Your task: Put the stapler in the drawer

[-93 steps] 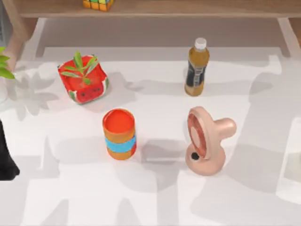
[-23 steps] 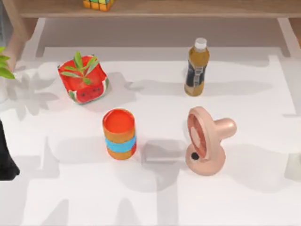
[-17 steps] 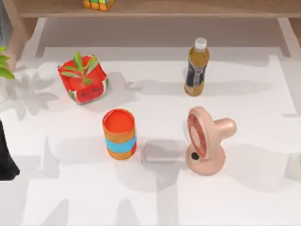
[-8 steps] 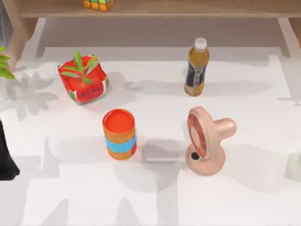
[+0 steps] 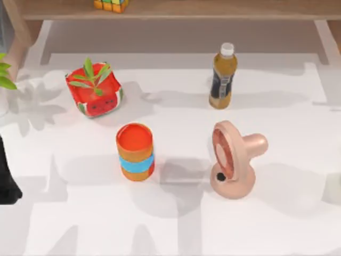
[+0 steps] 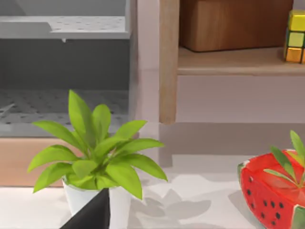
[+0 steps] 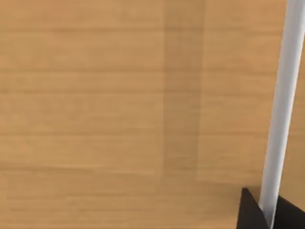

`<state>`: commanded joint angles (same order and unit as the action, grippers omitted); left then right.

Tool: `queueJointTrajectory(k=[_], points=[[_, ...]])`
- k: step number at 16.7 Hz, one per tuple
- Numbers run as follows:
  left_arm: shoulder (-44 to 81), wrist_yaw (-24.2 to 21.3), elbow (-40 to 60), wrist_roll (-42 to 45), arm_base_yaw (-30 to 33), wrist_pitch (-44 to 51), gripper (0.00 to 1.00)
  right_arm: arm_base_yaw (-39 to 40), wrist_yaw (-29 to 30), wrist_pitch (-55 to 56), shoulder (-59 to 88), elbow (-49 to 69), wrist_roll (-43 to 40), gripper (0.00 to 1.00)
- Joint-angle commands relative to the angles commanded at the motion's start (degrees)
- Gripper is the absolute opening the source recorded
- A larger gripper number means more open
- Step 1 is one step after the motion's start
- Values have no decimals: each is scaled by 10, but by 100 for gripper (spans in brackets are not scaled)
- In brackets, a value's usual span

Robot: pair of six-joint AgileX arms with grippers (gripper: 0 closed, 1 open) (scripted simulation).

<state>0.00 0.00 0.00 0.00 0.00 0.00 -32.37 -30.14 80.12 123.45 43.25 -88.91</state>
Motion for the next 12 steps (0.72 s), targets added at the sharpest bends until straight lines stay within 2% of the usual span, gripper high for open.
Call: queueJointTrajectory(k=[12], points=[[0, 0, 0, 0, 0, 0, 100, 46, 47, -82, 60, 143, 0, 0]])
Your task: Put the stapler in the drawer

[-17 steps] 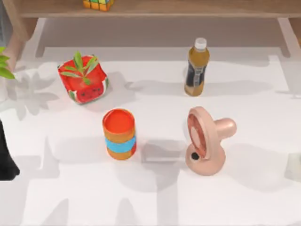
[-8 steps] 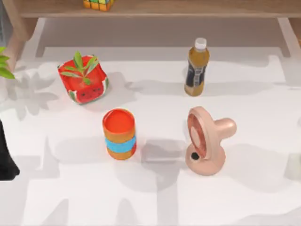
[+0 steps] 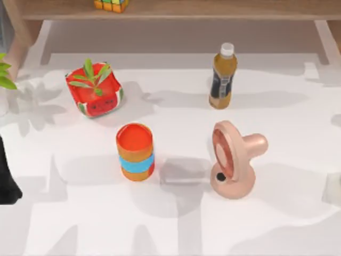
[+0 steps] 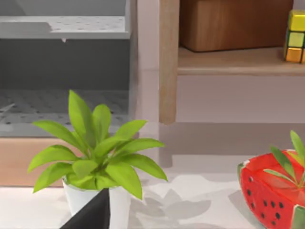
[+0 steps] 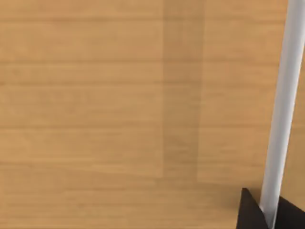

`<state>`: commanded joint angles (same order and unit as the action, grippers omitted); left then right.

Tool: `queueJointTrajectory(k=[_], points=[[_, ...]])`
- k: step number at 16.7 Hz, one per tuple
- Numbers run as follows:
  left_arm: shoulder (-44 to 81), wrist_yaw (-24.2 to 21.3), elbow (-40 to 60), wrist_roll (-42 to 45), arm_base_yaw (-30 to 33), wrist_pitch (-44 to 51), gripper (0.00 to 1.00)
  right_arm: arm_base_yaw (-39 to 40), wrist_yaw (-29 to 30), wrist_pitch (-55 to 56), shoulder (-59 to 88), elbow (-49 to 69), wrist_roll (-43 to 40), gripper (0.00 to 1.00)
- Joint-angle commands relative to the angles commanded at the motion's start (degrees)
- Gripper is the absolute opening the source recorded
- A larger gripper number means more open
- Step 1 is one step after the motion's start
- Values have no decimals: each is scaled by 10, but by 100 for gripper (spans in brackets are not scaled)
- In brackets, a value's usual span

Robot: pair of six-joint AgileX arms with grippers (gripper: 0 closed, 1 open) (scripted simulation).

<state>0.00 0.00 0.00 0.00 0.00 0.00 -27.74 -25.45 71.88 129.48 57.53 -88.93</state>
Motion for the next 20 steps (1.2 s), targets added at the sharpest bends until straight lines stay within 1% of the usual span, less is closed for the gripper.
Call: queueJointTrajectory(k=[5, 13, 18, 20], points=[[0, 0, 0, 0, 0, 0, 100, 1, 3, -12, 10, 15, 0, 0], [0, 0, 0, 0, 0, 0, 100, 30, 34, -87, 70, 154, 0, 0], [0, 0, 0, 0, 0, 0, 100, 32, 36, -91, 73, 162, 0, 0], [0, 0, 0, 0, 0, 0, 100, 32, 36, -91, 73, 162, 0, 15]])
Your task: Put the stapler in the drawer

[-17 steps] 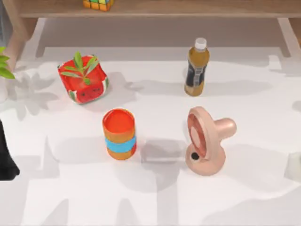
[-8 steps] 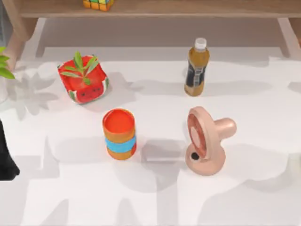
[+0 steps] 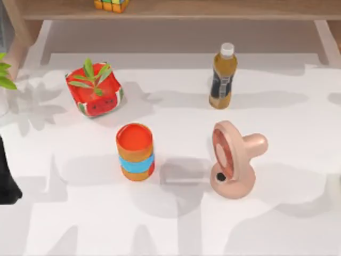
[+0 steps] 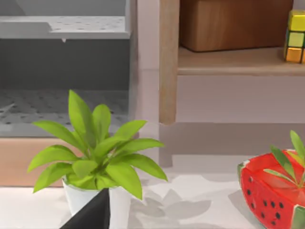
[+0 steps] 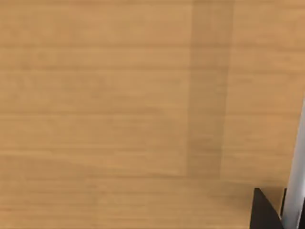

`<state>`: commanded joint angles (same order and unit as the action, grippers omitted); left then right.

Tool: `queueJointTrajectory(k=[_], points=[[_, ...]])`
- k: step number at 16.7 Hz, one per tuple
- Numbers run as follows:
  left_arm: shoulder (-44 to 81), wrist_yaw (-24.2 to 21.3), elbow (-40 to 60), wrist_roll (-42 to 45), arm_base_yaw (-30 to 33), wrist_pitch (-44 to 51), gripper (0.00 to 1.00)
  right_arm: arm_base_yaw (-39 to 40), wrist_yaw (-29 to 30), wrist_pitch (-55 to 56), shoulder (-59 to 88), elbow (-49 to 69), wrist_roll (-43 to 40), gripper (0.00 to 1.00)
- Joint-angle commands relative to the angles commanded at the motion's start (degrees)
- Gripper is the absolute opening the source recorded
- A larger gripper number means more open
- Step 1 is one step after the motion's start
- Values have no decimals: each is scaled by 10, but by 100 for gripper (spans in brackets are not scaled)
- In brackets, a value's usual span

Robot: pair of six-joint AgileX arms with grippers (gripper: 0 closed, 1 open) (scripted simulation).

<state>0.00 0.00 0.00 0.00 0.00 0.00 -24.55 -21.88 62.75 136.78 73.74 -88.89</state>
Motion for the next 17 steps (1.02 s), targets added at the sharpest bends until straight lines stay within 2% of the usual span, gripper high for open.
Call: queueJointTrajectory(k=[11, 17], points=[[0, 0, 0, 0, 0, 0, 100, 0, 0, 0, 0, 0, 0, 98], [0, 0, 0, 0, 0, 0, 100, 0, 0, 0, 0, 0, 0, 100]])
